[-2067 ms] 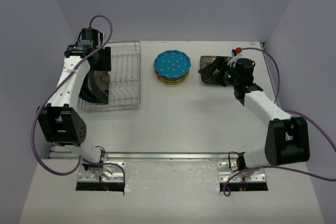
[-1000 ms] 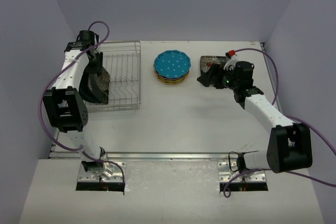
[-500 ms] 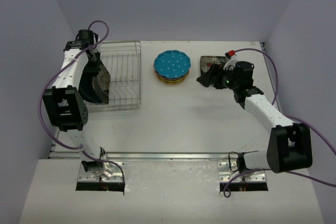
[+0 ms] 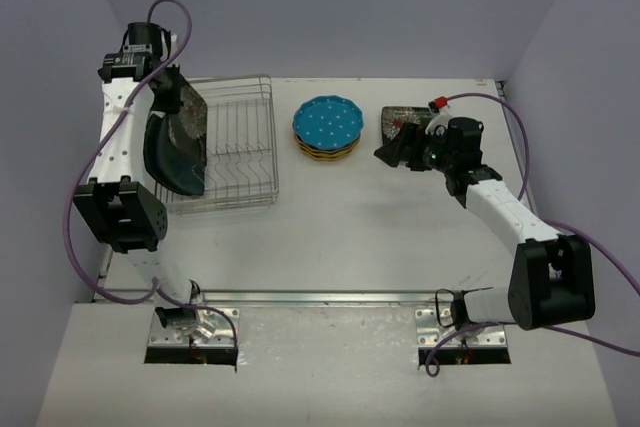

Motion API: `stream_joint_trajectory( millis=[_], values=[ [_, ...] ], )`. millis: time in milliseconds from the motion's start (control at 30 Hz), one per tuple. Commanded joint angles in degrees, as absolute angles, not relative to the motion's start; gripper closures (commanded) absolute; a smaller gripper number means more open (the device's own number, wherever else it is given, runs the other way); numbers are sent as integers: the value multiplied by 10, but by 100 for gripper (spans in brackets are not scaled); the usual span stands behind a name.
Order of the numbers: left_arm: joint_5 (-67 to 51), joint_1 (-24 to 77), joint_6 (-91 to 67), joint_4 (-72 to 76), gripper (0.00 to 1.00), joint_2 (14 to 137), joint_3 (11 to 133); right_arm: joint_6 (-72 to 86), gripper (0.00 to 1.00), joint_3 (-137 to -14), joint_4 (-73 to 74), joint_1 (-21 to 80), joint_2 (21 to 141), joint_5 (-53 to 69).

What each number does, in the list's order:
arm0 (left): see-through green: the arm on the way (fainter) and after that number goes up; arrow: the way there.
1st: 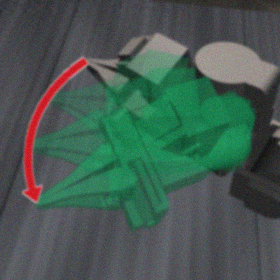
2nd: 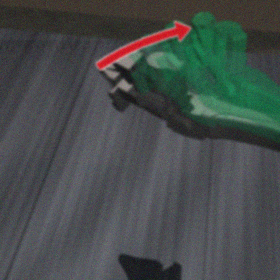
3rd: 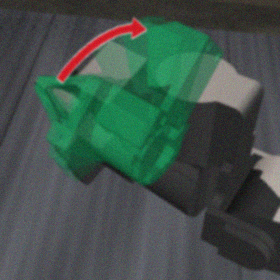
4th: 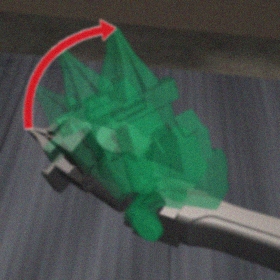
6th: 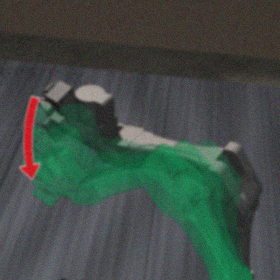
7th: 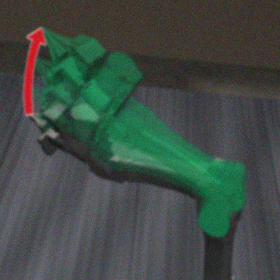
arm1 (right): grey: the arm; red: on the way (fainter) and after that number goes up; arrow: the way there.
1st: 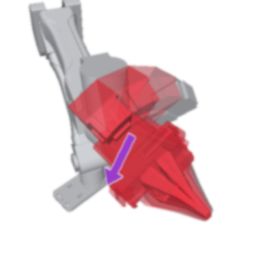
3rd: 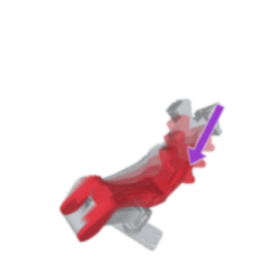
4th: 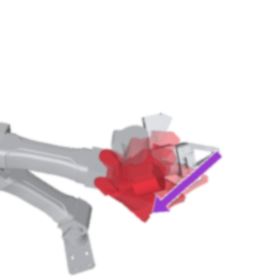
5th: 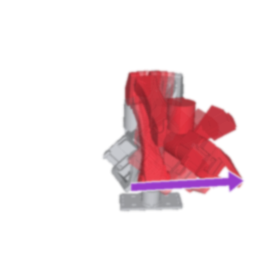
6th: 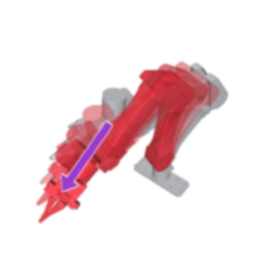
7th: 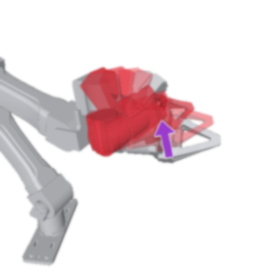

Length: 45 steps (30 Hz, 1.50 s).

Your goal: Unload the plates from the dish rack

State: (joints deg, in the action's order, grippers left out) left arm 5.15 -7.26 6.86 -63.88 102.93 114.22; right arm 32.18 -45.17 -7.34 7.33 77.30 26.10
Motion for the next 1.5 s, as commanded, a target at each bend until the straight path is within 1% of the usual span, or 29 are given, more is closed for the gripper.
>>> stream_joint_trajectory(
  millis=[0, 100, 233, 267, 367, 467, 533, 667, 967, 1033, 1133, 1167, 1200, 1267, 1300, 1333, 1433, 1467],
  values=[
    [-32, -69, 54, -590, 100, 951, 1188, 332, 7, -473, -98, 76, 759, 283],
    [-114, -69, 46, -581, 100, 930, 1181, 349, 7, -472, -116, 76, 761, 307],
    [-241, -69, 15, -533, 100, 875, 1115, 401, 7, -465, -165, 76, 767, 385],
    [-289, -69, -4, -516, 100, 861, 1076, 425, 7, -462, -194, 76, 769, 400],
    [-416, -69, -91, -388, 100, 800, 942, 527, 6, -442, -295, 76, 781, 443],
    [-501, -68, -184, -258, 100, 751, 841, 592, 6, -433, -368, 79, 798, 451],
    [-544, -66, -229, -217, 100, 749, 807, 607, 6, -443, -380, 84, 805, 450],
    [-572, -52, -268, -177, 100, 751, 774, 594, 6, -474, -369, 120, 824, 453],
    [-565, 12, -273, -157, 100, 751, 745, 547, 10, -544, -322, 222, 882, 452],
    [-564, 18, -273, -157, 100, 751, 742, 541, 12, -558, -318, 231, 894, 451],
    [-563, 24, -272, -158, 100, 752, 735, 533, 18, -574, -313, 238, 905, 450],
    [-563, 26, -271, -158, 100, 754, 733, 530, 23, -581, -311, 240, 908, 450],
    [-563, 28, -271, -158, 100, 755, 732, 527, 25, -584, -310, 241, 911, 450],
    [-567, 34, -268, -159, 100, 757, 731, 518, 40, -598, -300, 244, 918, 450],
    [-571, 38, -266, -159, 100, 760, 732, 514, 43, -600, -297, 245, 921, 452],
    [-575, 42, -264, -161, 100, 764, 732, 511, 53, -605, -295, 246, 924, 456],
    [-577, 46, -253, -174, 100, 771, 736, 507, 90, -606, -295, 248, 924, 466],
    [-576, 47, -248, -179, 100, 775, 738, 506, 100, -603, -294, 248, 923, 468]
  ],
)
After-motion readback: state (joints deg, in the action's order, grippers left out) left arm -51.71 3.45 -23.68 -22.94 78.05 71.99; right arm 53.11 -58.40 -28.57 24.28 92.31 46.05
